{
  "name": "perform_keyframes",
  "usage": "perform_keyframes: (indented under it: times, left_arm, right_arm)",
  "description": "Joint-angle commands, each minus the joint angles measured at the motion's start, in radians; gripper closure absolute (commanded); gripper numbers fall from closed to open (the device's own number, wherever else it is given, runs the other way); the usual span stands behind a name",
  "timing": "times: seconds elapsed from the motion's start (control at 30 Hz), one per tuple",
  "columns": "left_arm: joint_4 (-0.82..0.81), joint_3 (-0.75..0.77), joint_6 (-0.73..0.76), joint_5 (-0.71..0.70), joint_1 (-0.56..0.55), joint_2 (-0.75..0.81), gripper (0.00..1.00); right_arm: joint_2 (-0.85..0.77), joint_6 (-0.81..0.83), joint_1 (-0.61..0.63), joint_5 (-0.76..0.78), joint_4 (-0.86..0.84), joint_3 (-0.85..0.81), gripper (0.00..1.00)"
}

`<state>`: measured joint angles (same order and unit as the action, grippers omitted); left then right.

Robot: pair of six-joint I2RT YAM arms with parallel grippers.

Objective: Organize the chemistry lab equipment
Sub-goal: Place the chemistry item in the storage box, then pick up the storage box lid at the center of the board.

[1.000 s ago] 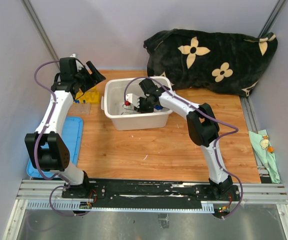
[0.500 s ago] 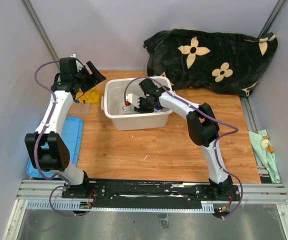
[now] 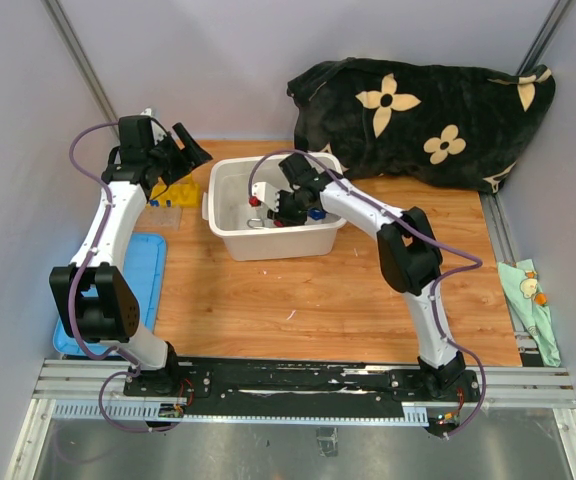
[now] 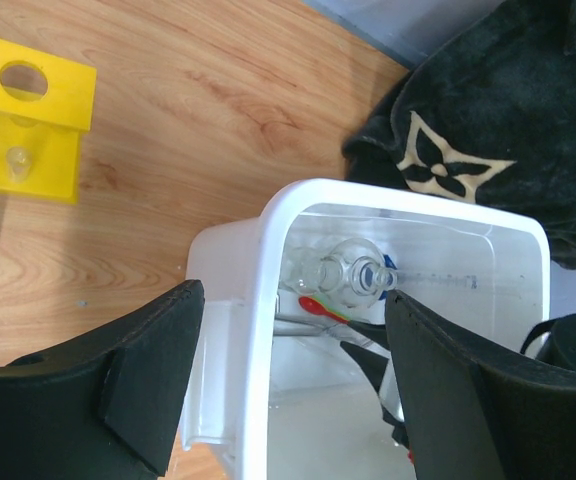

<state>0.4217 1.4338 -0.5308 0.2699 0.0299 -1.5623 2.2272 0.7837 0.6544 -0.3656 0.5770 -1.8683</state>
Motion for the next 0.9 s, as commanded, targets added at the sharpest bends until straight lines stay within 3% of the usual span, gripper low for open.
perform_keyframes:
  times: [0.0, 0.53, 0.77, 0.87]
  left_arm:
    - [-0.015, 0.001, -0.001, 0.023, 0.009, 0.017, 0.23]
    - [-0.027, 0.019, -0.016, 0.028, 0.010, 0.019, 0.23]
    - [-0.027, 0.033, -0.034, 0.021, 0.009, 0.002, 0.24]
    - [0.008, 0.082, -0.034, 0.008, 0.009, -0.018, 0.28]
  right_arm:
    - [-0.099, -0.029, 0.015, -0.026, 0.014, -0.006, 0.74]
    - [-0.300, -0.061, 0.013, 0.070, 0.010, -0.038, 0.73]
    - [-0.346, -0.209, -0.012, 0.268, 0.012, -0.211, 0.73]
    - [-0.398, -0.240, -0.025, 0.390, -0.003, -0.204, 0.73]
